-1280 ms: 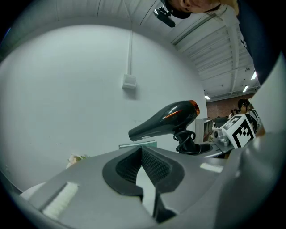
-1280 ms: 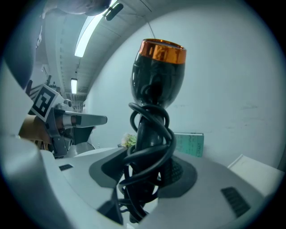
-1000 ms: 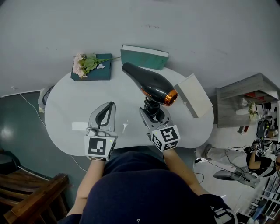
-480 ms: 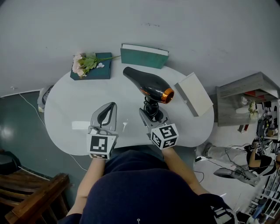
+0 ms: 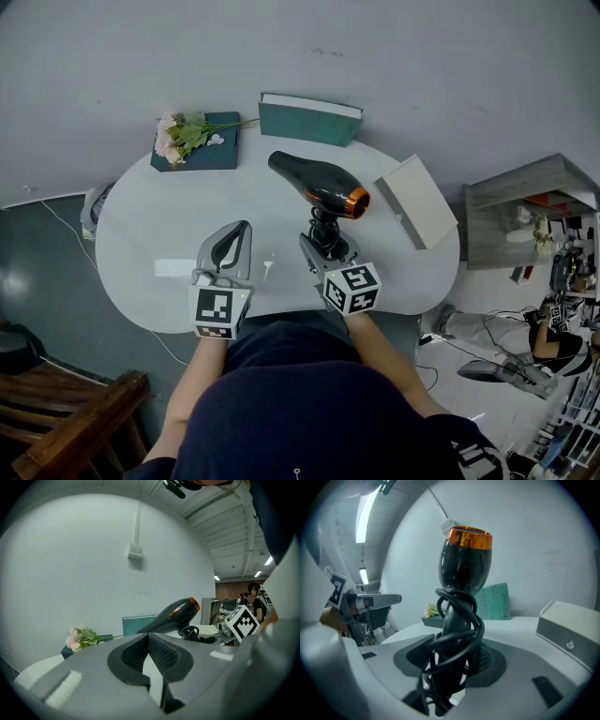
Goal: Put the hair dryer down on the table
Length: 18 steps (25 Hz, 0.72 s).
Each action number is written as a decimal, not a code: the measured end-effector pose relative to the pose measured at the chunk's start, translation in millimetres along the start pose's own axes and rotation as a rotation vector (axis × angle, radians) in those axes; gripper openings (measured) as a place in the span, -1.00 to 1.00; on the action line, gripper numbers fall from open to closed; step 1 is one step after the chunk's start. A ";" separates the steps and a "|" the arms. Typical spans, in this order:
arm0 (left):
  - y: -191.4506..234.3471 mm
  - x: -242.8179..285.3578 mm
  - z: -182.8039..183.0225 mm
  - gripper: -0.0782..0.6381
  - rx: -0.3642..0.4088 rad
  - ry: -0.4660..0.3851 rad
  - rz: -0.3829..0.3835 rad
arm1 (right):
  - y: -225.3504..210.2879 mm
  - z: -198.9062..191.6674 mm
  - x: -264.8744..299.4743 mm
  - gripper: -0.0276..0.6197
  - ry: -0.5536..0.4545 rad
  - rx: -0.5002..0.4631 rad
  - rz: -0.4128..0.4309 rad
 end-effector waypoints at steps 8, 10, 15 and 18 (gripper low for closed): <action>1.3 3.3 -8.6 -0.75 -0.009 0.026 0.003 | -1.8 -20.3 7.5 -0.25 0.056 0.041 0.025; 1.9 4.5 -9.9 -0.75 -0.011 0.029 0.003 | -2.1 -25.3 9.6 -0.25 0.070 0.046 0.032; 1.5 5.2 -12.6 -0.75 -0.016 0.037 0.003 | -3.5 -36.1 13.0 -0.25 0.095 0.080 0.049; 1.8 6.5 -13.9 -0.75 -0.019 0.042 0.004 | -6.1 -42.8 15.7 -0.25 0.110 0.107 0.054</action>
Point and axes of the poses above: the fingertips, and each gripper's own axes: x forward along the fingers, y to its left, z out of its top, the point moved 3 cm from there along -x, backward along the fingers, and after that the axes turned 7 degrees about -x, right-handed, at the moved point
